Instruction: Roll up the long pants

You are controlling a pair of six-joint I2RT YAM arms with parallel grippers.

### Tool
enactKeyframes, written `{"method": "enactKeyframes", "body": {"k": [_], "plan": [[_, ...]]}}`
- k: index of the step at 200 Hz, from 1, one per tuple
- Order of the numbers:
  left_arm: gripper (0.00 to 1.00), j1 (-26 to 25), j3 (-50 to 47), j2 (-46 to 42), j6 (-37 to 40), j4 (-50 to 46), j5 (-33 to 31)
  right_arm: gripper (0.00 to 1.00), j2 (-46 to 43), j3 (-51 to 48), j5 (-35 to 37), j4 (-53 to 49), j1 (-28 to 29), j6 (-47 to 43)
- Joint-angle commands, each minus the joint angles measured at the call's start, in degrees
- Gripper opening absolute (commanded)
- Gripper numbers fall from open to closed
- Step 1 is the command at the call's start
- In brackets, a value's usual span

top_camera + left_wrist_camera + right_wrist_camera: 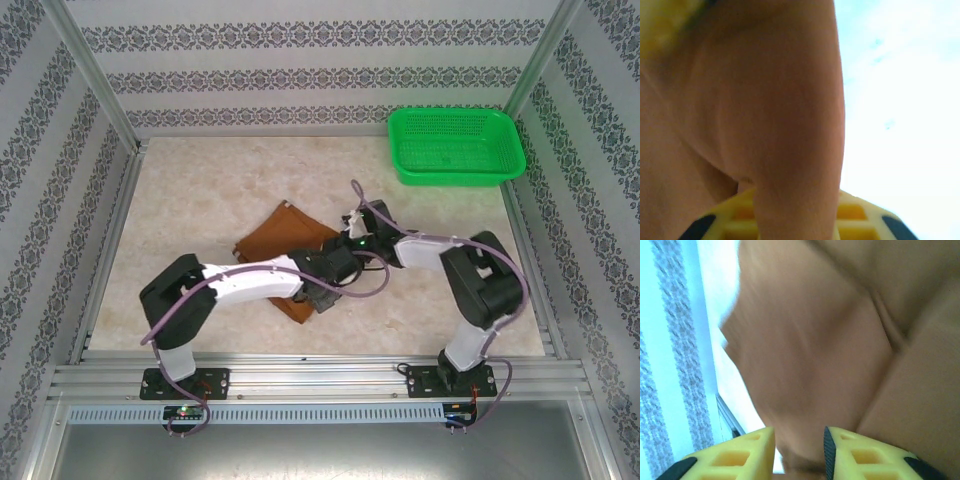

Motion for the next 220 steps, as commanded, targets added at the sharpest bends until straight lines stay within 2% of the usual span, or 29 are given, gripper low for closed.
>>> {"method": "enactKeyframes", "body": {"k": [1, 13, 22, 42, 50, 63, 80, 96, 121, 149, 160, 185, 201, 220], "plan": [[0.0, 5.4, 1.7, -2.2, -1.8, -1.6, 24.9, 0.44, -8.3, 5.1, 5.3, -11.6, -4.7, -3.2], [0.0, 7.8, 1.4, -3.1, -3.7, 1.2, 30.9, 0.45, -9.9, 9.6, 6.7, -19.8, -5.2, -7.3], [0.0, 10.4, 0.6, -3.2, -5.7, 4.0, 39.1, 0.45, -11.2, 11.5, 8.6, -24.3, -5.3, -9.4], [0.0, 16.7, -1.3, -1.1, -12.6, 10.3, 50.5, 0.46, -16.3, 9.5, 11.2, -24.3, -6.0, -9.6], [0.0, 18.8, -2.9, -0.5, -16.3, 14.7, 53.9, 0.53, -18.3, 8.1, 11.4, -23.5, -6.4, -9.0], [0.0, 22.3, -7.4, -0.3, -27.4, 28.4, 61.2, 0.54, -19.6, 7.4, 10.3, -23.5, -6.7, -8.5], [0.0, 26.0, -13.4, 0.3, -42.1, 45.2, 64.4, 0.53, -19.1, 7.5, 8.7, -23.9, -6.2, -8.5], [0.0, 28.3, -17.9, 0.8, -47.5, 50.1, 62.5, 0.52, -17.5, 7.8, 7.9, -23.4, -5.3, -8.8], [0.0, 30.5, -28.2, 4.4, -58.8, 66.2, 61.5, 0.45, -12.5, 10.2, 6.6, -21.8, -3.6, -9.5], [0.0, 32.2, -34.4, 11.4, -60.1, 69.7, 59.2, 0.09, -3.6, 15.3, 3.4, -18.8, -0.4, -9.1], [0.0, 32.9, -36.0, 15.0, -60.8, 73.1, 59.2, 0.0, 0.4, 17.4, 2.7, -18.6, 1.2, -9.2], [0.0, 34.9, -37.3, 20.9, -62.8, 79.4, 59.2, 0.0, 10.0, 18.6, 1.7, -18.5, 4.3, -8.3], [0.0, 35.3, -36.5, 21.0, -61.7, 78.8, 58.8, 0.0, 16.9, 17.6, 3.5, -18.2, 5.9, -8.1], [0.14, 35.2, -34.8, 15.7, -56.1, 72.2, 58.2, 0.0, 24.9, 17.4, 3.5, -16.5, 6.6, -6.8]]}}
